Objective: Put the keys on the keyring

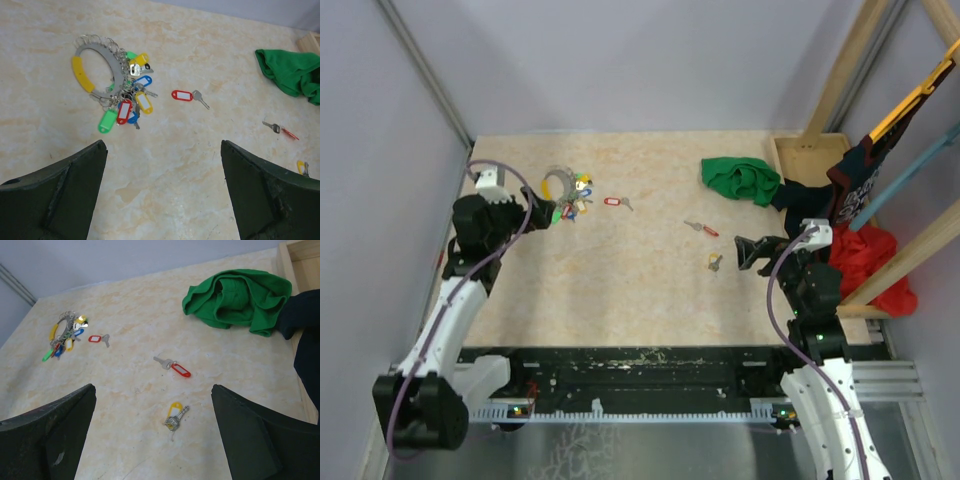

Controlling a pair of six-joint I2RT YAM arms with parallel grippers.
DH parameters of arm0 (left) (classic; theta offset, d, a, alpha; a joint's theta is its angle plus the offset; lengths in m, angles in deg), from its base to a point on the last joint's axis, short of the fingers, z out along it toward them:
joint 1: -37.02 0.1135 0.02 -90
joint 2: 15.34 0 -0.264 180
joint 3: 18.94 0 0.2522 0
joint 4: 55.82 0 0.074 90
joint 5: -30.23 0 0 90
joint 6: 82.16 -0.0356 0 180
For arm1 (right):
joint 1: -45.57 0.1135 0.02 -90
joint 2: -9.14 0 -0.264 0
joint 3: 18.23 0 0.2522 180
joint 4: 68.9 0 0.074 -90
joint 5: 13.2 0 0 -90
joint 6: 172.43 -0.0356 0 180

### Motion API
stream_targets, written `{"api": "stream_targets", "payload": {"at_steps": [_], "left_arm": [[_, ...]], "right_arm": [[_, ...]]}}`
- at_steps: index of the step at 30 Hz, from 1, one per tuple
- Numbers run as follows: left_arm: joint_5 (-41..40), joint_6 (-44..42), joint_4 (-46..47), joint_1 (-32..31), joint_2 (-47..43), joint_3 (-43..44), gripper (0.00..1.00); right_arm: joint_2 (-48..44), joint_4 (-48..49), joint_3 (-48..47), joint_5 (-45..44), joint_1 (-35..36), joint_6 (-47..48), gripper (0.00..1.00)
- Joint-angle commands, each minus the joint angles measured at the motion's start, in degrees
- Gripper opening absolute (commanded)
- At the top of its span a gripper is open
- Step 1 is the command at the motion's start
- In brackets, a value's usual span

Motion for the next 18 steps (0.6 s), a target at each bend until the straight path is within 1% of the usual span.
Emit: {"api": "stream_targets", "payload": {"at_steps": [1, 4, 9, 14, 16, 18], "left_arm": [[7.1, 0.69, -0.18, 0.39, 10.72, 6.45, 1.0], [8.97, 0.45, -0.89, 0.35, 20.3, 11.66, 1.0], [7.74, -0.86, -3.43, 0.08, 34.86, 22.24, 1.0], [1.62, -5.05, -8.92, -1.17, 47.91, 32.3, 0.98], [-0.58, -6.31, -12.87, -1.72, 51.93, 36.69, 0.96], [-2.12, -7.87, -14.16, -2.43, 54.91, 39.54, 0.94]], "right_arm": [[-0.18, 3.46, -1.02, 3.03, 0.43, 1.31, 0.99], [0.24, 3.26, -1.25, 3.85, 0.43, 2.13, 0.98], [0.84, 3.46, -0.99, 4.82, 0.41, 2.5, 0.97], [2.2, 4.53, -0.65, 6.7, 0.44, 2.46, 0.96], [2.68, 4.78, -0.75, 7.66, 0.44, 2.54, 0.96], [3.04, 4.88, -0.73, 7.9, 0.44, 2.63, 0.96]]}}
